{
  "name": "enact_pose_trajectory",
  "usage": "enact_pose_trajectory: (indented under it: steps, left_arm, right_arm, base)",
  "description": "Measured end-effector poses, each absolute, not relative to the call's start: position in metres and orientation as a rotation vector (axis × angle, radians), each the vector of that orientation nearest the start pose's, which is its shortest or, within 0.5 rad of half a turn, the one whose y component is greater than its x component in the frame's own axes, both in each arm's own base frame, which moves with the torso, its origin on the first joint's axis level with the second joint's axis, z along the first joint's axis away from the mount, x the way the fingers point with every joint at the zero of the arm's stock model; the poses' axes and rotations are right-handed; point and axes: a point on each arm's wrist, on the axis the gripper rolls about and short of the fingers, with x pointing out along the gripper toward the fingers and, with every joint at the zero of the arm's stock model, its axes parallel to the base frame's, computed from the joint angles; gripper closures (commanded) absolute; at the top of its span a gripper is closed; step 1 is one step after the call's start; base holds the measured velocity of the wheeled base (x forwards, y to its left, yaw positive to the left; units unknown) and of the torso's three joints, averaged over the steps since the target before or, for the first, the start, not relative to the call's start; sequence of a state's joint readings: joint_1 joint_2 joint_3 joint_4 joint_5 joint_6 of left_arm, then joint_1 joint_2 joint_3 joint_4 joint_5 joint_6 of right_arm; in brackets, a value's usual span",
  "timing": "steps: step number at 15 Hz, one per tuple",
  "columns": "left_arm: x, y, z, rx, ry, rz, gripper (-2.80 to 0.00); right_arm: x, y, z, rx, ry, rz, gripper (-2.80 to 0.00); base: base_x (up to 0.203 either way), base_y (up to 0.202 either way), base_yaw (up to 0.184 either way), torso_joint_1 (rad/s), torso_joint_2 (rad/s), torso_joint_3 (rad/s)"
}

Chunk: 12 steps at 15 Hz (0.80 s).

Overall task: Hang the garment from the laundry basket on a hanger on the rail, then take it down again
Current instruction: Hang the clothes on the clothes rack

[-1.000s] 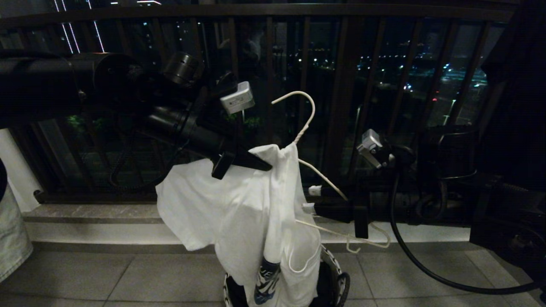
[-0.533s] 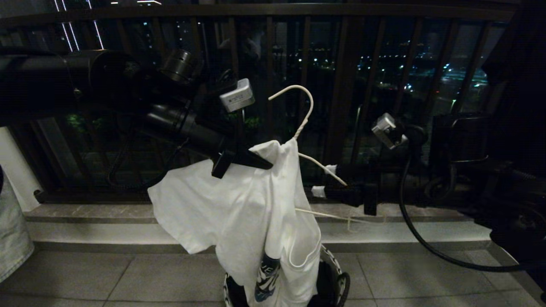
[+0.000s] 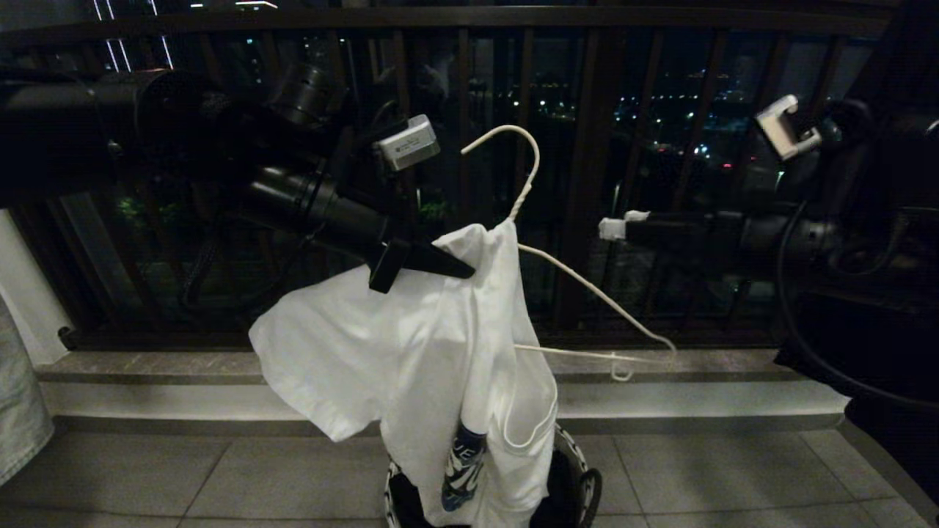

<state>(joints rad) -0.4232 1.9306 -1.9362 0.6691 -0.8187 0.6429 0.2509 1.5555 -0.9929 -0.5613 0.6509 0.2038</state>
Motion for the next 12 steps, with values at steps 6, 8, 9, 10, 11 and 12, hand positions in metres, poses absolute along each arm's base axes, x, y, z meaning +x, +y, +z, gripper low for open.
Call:
enact_pose_trajectory:
  steps: [6, 8, 9, 10, 11, 12]
  left_arm:
    - [0.313, -0.158, 0.309, 0.284, 0.329, -1.326, 0.00]
    - [0.313, -0.156, 0.311, 0.280, 0.313, -1.320, 0.00]
    - [0.313, -0.156, 0.313, 0.283, 0.293, -1.317, 0.00]
    - [0.313, -0.156, 0.314, 0.281, 0.289, -1.315, 0.00]
    - [0.313, -0.156, 0.315, 0.282, 0.279, -1.314, 0.00]
    - [0.312, -0.155, 0.317, 0.276, 0.278, -1.312, 0.00]
  right_arm:
    - [0.210, 0.063, 0.298, 0.289, 0.212, 0.752, 0.00]
    - [0.192, 0.061, 0.296, 0.308, 0.365, 0.715, 0.00]
    - [0.186, 0.063, 0.290, 0.315, 0.460, 0.702, 0.00]
    - [0.183, 0.065, 0.281, 0.318, 0.546, 0.695, 0.00]
    - [0.181, 0.067, 0.275, 0.318, 0.598, 0.689, 0.00]
    - [0.184, 0.070, 0.271, 0.318, 0.618, 0.691, 0.00]
  base:
    - [0.000, 0.000, 0.000, 0.000, 0.00, 0.000]
    - [0.000, 0.000, 0.000, 0.000, 0.00, 0.000]
    - [0.000, 0.000, 0.000, 0.000, 0.00, 0.000]
    - [0.000, 0.000, 0.000, 0.000, 0.00, 0.000]
    - [0.000, 0.000, 0.000, 0.000, 0.00, 0.000]
    - [0.000, 0.000, 0.000, 0.000, 0.00, 0.000]
